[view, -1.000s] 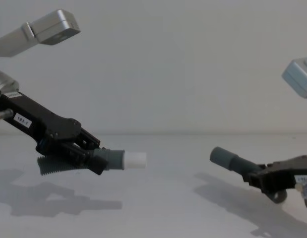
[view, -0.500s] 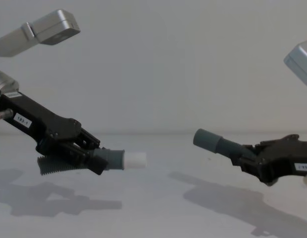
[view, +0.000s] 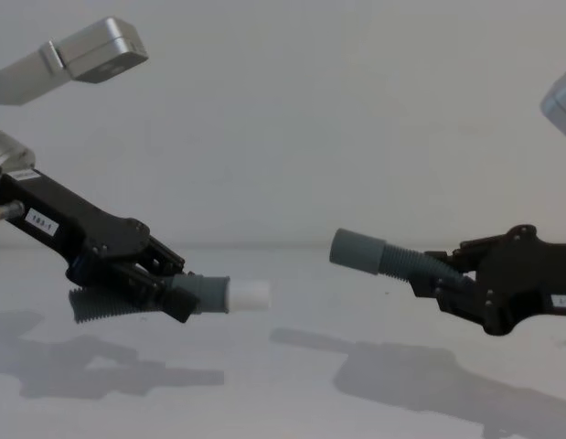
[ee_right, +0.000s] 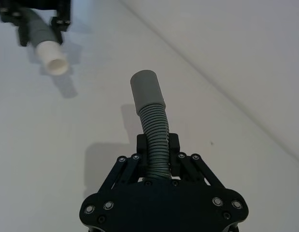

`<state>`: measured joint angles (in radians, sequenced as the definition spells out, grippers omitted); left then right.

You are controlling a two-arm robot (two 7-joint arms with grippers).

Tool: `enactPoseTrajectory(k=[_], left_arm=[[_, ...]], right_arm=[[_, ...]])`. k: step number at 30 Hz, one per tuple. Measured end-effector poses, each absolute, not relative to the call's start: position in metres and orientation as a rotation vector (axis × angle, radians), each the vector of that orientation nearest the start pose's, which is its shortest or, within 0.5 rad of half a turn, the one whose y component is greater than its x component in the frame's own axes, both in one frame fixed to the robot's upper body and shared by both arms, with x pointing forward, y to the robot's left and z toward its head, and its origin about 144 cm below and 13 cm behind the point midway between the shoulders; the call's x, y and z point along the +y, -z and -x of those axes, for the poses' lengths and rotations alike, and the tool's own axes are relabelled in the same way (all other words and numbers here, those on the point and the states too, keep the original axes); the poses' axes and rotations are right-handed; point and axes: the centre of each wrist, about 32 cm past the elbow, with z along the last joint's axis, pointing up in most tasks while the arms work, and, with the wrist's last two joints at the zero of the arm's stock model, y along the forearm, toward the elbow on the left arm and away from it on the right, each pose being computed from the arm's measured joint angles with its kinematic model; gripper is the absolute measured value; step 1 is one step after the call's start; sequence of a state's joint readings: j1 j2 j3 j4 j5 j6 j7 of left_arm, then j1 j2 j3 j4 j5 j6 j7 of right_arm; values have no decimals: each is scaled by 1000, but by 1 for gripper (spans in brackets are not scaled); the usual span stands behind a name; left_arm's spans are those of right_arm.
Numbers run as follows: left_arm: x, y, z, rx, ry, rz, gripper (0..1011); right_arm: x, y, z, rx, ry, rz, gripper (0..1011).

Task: Use both hands to pick up one end of the pipe from the table, align the ends, and insert them.

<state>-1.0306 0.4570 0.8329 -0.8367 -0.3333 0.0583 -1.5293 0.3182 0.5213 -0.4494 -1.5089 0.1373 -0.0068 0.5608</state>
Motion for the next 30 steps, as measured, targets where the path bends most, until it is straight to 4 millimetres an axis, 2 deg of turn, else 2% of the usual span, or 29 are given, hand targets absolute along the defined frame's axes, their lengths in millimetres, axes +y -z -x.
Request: enactPoseTrajectory(k=[19,30], left_arm=[[293,-1304,-674,-7,138,-577,351],[293,-1304,-674,-7,138,-577,351]], right_arm=[[-287,-1208,-546,-547,347,325,225],[-292,-1210,-560,-644,180,305,225]])
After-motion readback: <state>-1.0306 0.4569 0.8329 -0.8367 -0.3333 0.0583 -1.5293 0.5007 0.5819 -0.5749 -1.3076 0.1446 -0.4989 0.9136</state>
